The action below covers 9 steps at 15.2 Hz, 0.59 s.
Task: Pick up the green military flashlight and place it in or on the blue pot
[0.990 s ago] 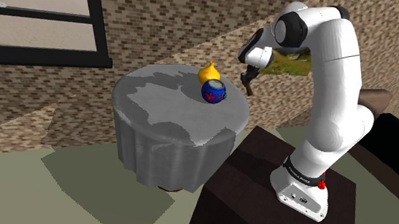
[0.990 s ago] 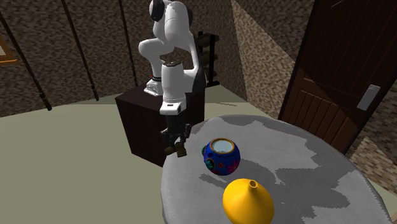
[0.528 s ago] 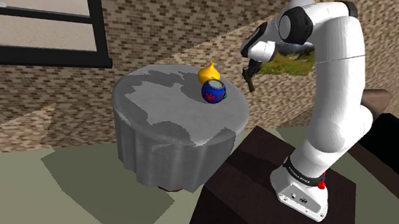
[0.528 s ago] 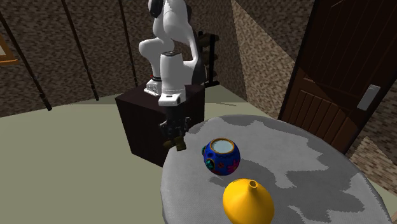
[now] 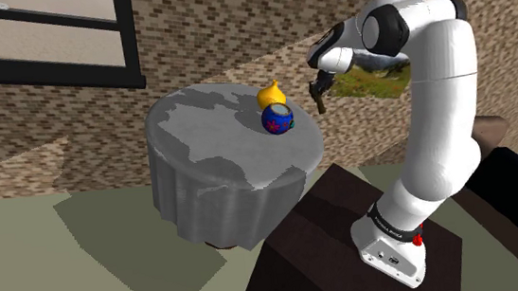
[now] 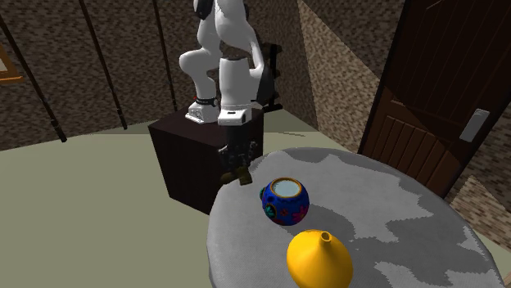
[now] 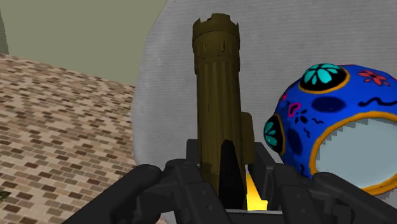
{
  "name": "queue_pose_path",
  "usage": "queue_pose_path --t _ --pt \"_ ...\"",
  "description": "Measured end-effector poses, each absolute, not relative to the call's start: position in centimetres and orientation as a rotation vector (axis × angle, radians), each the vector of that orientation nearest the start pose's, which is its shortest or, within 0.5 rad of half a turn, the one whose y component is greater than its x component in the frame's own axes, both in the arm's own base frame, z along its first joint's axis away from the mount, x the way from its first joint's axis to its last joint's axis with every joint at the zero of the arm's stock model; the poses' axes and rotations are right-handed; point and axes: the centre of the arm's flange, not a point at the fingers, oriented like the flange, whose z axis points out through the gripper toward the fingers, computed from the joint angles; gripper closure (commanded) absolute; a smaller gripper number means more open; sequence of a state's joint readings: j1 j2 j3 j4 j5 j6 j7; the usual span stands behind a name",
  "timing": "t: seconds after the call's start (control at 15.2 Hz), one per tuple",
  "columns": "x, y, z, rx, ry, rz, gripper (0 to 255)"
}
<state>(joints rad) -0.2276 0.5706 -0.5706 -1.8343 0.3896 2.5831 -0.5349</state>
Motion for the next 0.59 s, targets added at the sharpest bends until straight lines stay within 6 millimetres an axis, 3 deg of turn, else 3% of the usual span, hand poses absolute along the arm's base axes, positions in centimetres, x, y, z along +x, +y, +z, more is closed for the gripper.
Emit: queue_pose_path --t 0.59 --pt "57.6 -37.9 29.9 -3.246 0.745 -0.349 255"
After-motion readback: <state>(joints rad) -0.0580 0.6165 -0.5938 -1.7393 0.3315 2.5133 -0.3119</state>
